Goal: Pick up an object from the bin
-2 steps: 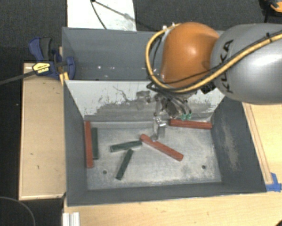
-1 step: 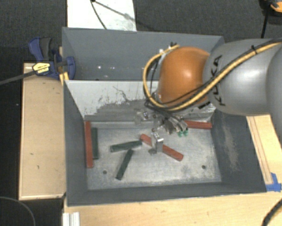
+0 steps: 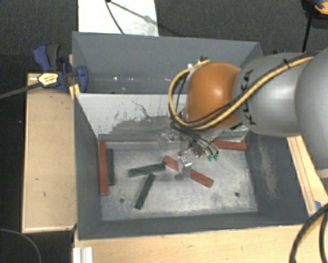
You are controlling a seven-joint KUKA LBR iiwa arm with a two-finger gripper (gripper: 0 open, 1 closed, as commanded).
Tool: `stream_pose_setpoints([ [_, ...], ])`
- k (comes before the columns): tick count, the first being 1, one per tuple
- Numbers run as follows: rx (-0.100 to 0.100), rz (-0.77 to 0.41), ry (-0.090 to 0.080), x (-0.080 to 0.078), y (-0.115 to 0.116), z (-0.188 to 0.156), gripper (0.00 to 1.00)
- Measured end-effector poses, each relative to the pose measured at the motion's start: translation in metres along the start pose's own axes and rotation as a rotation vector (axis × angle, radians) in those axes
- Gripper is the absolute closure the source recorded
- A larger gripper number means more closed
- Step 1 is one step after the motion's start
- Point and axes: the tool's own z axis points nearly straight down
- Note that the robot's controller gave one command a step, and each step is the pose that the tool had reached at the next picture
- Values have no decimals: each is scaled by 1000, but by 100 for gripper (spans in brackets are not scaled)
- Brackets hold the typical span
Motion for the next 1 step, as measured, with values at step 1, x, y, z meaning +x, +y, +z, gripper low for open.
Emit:
stream_pose_setpoints([
  [1,1,24,7,-1,12,12,0],
])
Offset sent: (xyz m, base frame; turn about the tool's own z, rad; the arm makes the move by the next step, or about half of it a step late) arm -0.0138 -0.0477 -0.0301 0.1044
